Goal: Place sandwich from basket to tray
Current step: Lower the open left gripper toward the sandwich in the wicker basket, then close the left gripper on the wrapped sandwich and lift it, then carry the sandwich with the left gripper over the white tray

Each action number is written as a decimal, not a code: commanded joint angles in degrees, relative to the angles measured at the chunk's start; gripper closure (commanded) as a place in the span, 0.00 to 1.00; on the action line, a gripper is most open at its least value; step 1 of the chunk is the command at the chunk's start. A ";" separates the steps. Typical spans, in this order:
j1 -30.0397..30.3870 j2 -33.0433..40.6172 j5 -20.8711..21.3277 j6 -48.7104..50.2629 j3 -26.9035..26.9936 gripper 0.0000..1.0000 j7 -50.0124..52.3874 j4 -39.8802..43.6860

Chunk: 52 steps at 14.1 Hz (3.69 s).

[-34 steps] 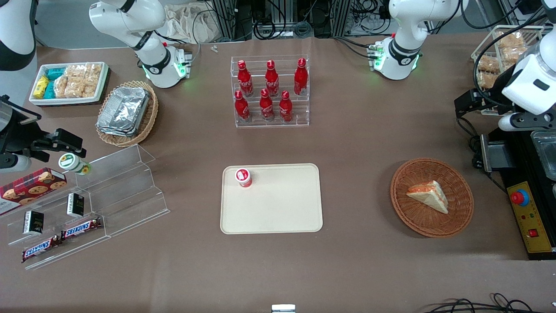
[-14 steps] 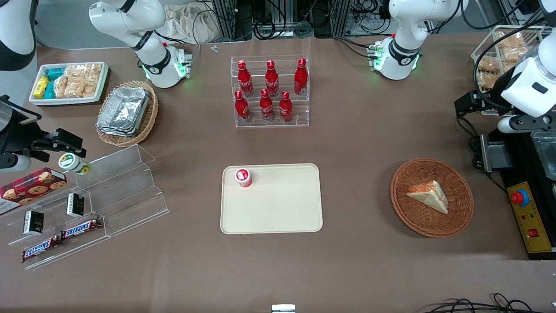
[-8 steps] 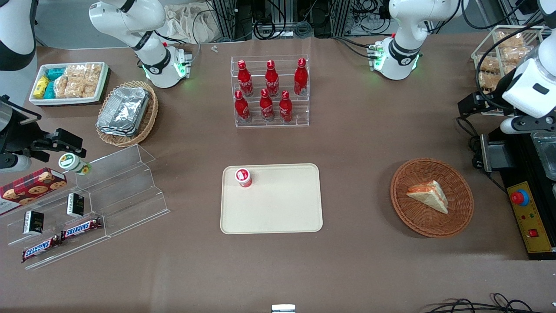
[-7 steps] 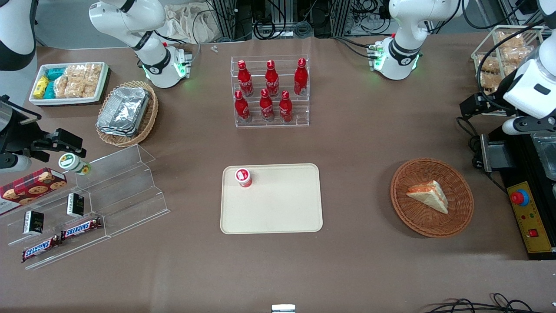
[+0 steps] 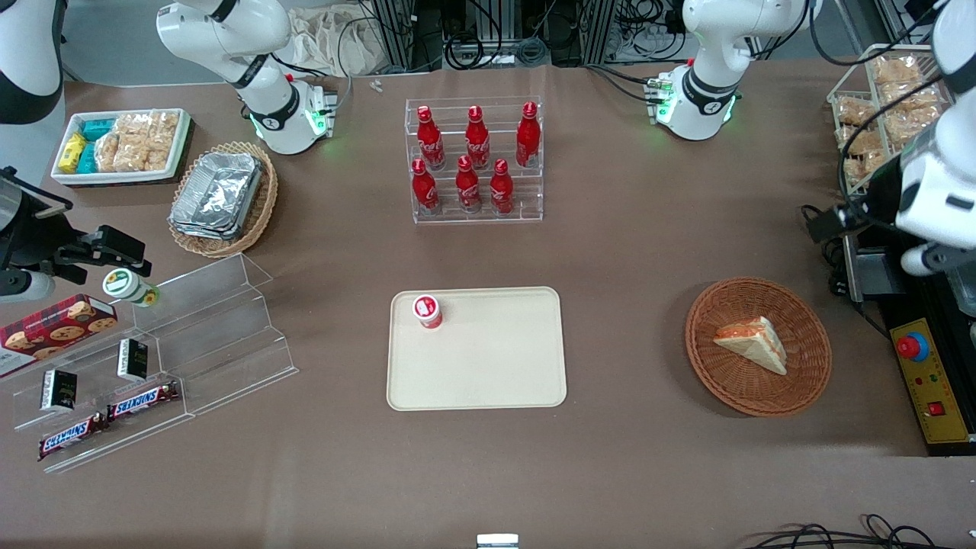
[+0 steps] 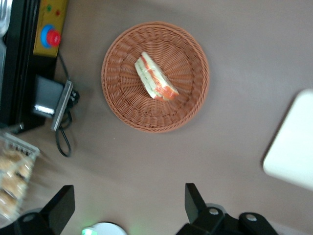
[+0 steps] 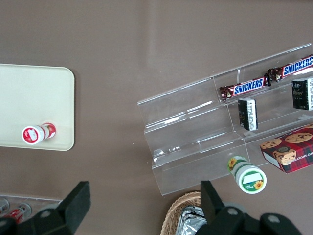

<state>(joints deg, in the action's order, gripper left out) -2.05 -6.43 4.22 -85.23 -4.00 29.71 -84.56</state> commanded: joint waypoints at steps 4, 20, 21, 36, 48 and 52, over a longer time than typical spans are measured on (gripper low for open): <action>0.21 -6.48 0.18 -5.54 0.13 0.00 16.33 -0.95; 0.21 -18.70 -5.97 -43.42 4.97 0.00 27.15 -22.14; 0.12 -19.84 -5.97 -43.87 4.97 0.00 27.24 -22.14; -0.67 -10.63 -5.71 -23.80 4.27 1.00 14.44 -15.04; -10.50 -17.73 2.97 -38.83 -16.39 1.00 11.16 -12.21; -15.07 -27.04 11.32 -40.89 -16.39 1.00 8.35 -6.25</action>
<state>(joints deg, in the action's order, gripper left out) -14.60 -27.61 11.81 -126.15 -20.70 40.25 -97.13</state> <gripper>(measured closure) 0.797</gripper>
